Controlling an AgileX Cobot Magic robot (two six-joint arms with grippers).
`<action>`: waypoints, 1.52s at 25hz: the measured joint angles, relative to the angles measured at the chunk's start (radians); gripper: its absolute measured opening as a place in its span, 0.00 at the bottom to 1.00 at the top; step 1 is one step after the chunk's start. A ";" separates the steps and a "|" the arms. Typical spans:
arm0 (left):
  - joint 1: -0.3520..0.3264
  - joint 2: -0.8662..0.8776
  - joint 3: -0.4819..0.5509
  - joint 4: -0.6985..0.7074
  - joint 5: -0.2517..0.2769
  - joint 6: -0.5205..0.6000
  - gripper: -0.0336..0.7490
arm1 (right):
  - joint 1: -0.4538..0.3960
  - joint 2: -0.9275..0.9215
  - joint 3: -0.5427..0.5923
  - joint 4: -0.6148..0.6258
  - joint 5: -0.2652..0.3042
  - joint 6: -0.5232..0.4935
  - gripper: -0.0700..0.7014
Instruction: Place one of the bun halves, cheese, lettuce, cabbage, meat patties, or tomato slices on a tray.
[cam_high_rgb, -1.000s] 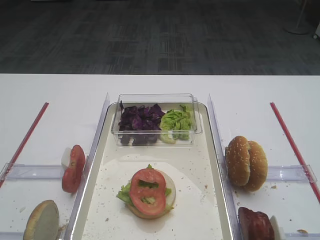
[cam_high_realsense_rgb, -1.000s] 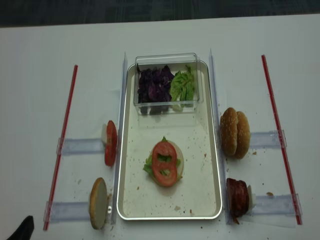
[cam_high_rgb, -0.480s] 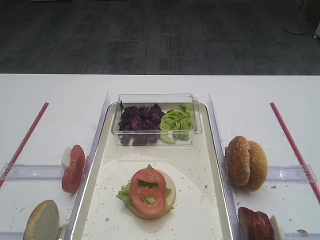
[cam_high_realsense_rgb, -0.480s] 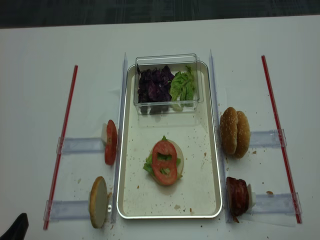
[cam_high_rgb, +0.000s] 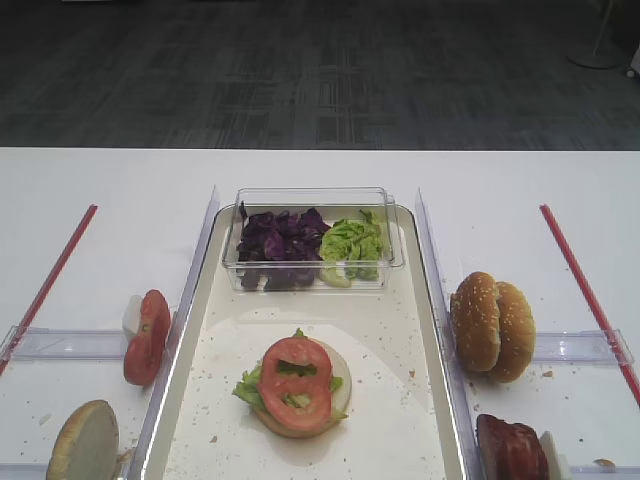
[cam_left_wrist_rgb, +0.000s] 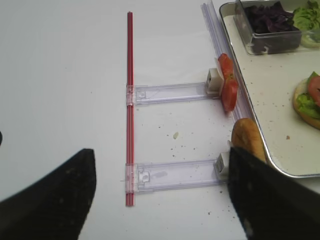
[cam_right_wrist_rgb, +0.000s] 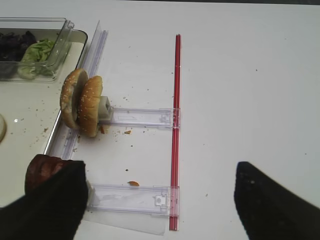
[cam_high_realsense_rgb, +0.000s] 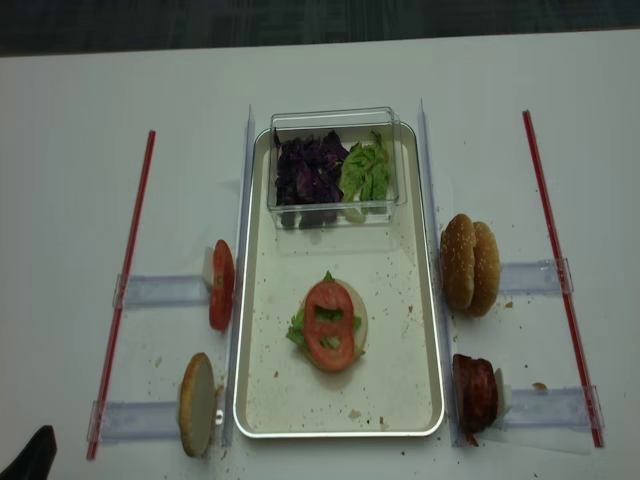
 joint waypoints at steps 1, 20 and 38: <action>0.000 0.000 0.000 0.000 0.000 0.000 0.69 | 0.000 0.000 0.000 0.000 0.000 0.000 0.89; 0.000 0.000 0.000 0.000 0.000 0.000 0.68 | 0.000 0.000 0.000 0.000 0.000 0.000 0.89; 0.000 0.000 0.000 0.000 0.000 0.000 0.69 | 0.000 0.000 0.000 0.000 0.000 0.000 0.89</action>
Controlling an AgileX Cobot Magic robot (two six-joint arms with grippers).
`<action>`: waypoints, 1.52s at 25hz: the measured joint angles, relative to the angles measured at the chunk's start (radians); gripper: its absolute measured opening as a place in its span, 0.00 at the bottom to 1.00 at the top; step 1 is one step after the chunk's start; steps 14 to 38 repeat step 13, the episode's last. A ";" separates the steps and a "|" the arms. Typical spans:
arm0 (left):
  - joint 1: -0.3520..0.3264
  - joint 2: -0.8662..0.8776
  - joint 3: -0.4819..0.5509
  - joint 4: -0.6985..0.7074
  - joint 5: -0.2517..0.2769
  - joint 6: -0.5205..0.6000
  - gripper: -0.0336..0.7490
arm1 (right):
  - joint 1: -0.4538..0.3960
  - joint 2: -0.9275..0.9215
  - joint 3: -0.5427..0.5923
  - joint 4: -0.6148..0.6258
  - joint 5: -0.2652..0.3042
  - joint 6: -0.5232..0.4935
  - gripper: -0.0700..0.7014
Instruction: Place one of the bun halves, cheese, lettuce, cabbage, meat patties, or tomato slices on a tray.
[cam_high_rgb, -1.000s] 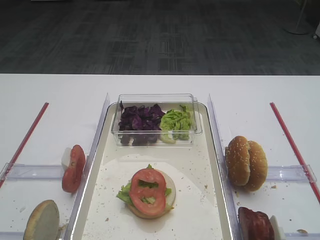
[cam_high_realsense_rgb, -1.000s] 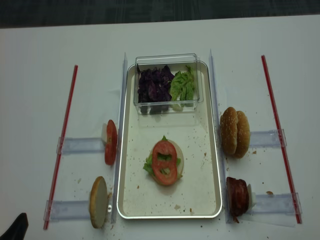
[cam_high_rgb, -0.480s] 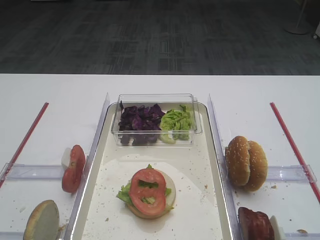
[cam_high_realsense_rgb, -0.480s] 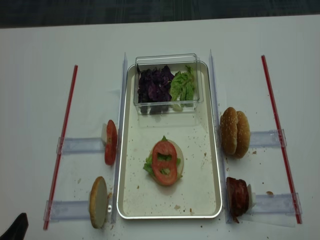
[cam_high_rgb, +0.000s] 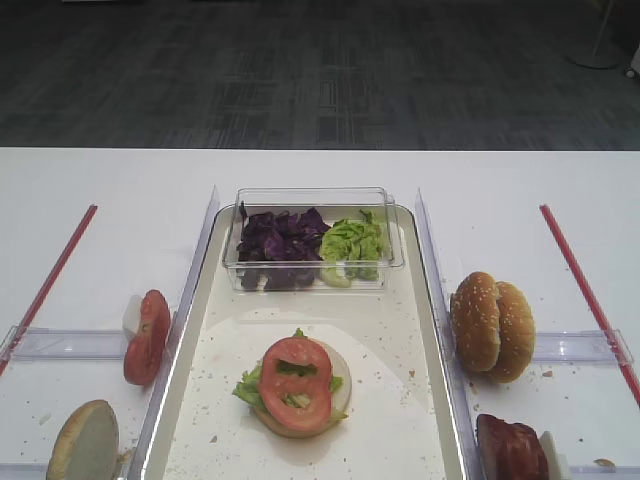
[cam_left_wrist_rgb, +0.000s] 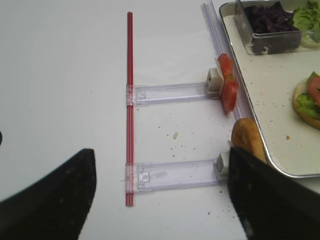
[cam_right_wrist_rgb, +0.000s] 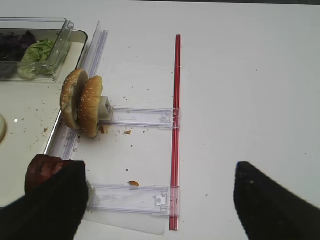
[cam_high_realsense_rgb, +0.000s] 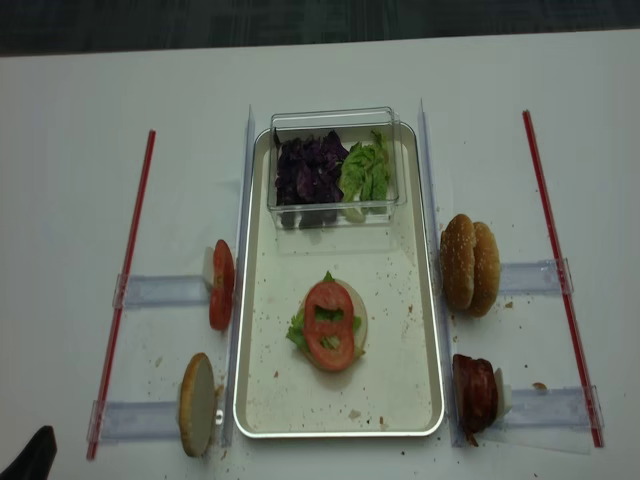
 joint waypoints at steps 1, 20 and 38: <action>0.000 0.000 0.000 0.000 0.000 0.000 0.69 | 0.000 0.000 0.000 0.000 0.000 0.000 0.89; 0.000 0.000 0.000 0.000 0.000 0.000 0.68 | 0.000 0.000 0.000 0.000 0.000 0.000 0.89; 0.000 0.000 0.000 0.000 0.000 0.000 0.68 | 0.000 0.000 0.000 0.000 0.000 0.000 0.89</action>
